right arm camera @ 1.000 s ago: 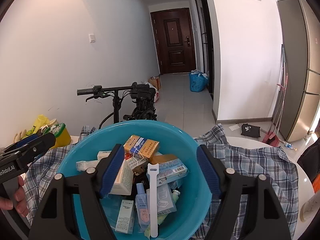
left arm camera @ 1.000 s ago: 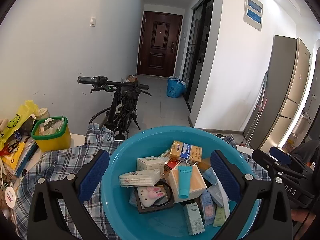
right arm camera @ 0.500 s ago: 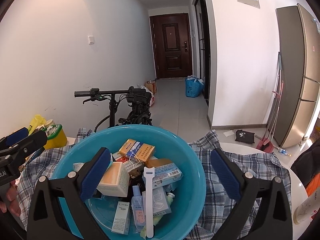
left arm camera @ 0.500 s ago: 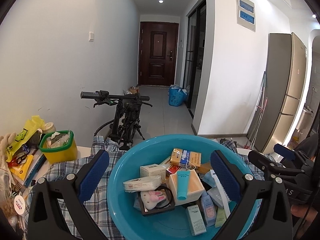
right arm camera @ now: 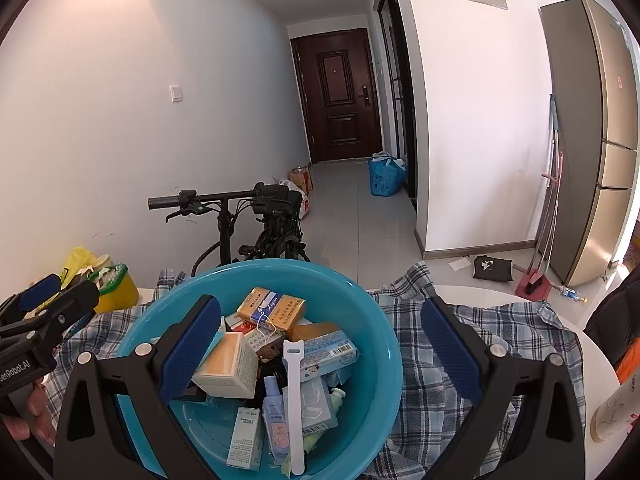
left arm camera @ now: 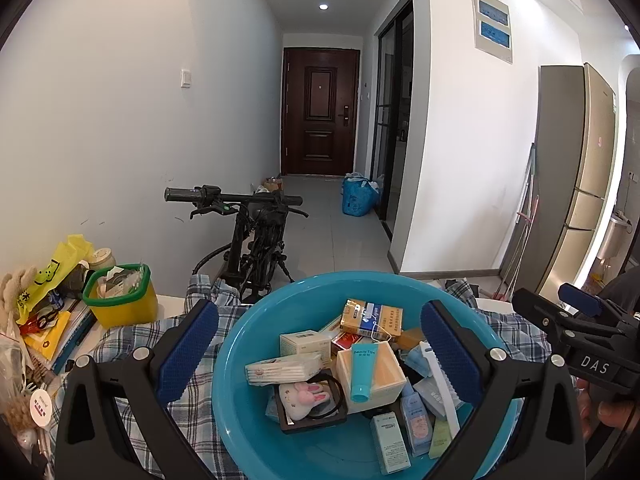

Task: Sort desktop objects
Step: 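Open the right tool to release the cable tie into the basin, then raise both tools up away from the basin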

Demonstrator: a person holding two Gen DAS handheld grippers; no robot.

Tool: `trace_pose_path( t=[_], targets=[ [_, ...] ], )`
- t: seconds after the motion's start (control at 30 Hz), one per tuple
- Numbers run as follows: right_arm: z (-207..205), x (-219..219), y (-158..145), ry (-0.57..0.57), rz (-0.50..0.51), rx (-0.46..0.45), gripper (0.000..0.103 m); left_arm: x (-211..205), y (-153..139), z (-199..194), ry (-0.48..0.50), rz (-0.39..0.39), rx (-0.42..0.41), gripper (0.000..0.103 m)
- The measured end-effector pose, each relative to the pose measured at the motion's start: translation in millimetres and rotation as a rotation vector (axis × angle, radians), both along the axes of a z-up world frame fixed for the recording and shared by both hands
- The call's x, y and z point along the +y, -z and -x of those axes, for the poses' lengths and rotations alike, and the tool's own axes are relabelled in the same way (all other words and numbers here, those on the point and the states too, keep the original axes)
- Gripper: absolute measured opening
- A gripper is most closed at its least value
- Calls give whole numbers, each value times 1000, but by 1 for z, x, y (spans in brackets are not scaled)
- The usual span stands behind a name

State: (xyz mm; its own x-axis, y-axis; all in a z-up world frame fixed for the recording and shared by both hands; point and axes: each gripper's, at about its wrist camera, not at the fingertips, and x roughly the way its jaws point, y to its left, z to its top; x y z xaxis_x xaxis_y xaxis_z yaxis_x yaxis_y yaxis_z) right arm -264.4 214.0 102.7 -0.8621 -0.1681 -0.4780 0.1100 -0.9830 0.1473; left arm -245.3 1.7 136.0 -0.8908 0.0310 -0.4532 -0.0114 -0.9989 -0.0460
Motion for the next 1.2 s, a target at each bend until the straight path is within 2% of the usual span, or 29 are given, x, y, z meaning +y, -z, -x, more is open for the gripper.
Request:
trace_pose_path(
  t=[0.13, 0.3, 0.37, 0.47, 0.5, 0.63, 0.83, 1.0, 1.2],
  targets=[
    [-1, -1, 0, -7, -1, 1, 102, 9, -2, -4, 18, 19, 14, 103],
    [-6, -1, -6, -15, -3, 15, 102, 9, -8, -9, 23, 3, 34, 103],
    [-10, 0, -9, -18, 3, 28, 102, 6, -10, -9, 5, -28, 47, 103],
    [-13, 7, -13, 11, 11, 41, 102, 4, -14, -2, 12, -106, 18, 103],
    [-16, 9, -15, 25, 17, 51, 102, 4, -16, -3, 16, -109, 22, 103],
    [-28, 14, -25, 10, 24, 77, 102, 8, -24, -16, 0, -29, 65, 103],
    [-49, 14, -33, 5, 1, 91, 102, 1, -30, -41, 13, -46, 78, 103],
    [-74, 8, -42, -3, -11, 118, 102, 5, -43, -60, 28, -23, 92, 103],
    [-113, 1, -59, -28, -19, 173, 102, 5, -66, -103, 51, -22, 157, 103]
  ],
)
